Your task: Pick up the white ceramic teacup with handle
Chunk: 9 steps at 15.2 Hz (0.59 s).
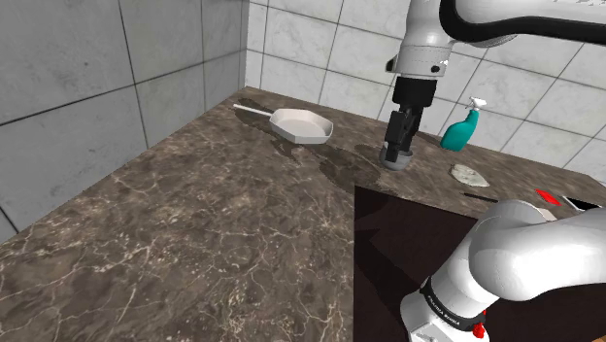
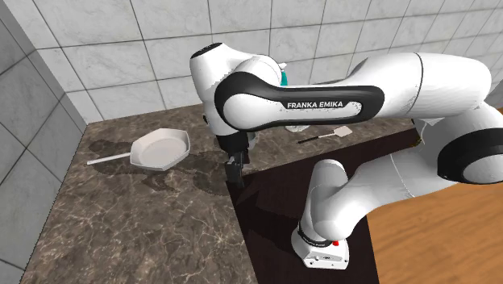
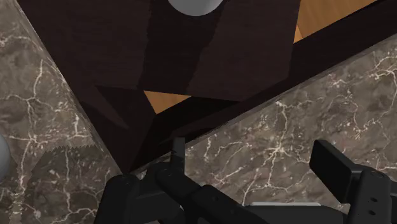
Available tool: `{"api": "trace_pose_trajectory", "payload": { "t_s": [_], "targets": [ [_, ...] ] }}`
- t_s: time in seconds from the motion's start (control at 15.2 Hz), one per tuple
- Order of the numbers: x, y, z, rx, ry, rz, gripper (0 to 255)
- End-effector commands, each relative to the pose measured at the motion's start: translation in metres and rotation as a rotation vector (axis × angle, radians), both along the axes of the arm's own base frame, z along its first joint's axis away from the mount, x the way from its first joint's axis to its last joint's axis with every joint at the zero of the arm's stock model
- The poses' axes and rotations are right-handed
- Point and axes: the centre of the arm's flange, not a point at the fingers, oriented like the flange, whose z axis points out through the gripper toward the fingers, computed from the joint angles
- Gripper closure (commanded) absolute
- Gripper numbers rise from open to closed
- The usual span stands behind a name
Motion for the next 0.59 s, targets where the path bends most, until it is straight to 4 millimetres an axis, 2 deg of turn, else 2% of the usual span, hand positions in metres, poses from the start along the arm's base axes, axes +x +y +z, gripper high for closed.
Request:
{"api": "trace_pose_trajectory", "payload": {
  "t_s": [0.0,0.53],
  "targets": [
    [0.000,0.000,0.000,0.000,0.000,0.000,0],
    [0.012,-0.099,-0.028,0.007,-0.053,0.060,0]
  ]
}}
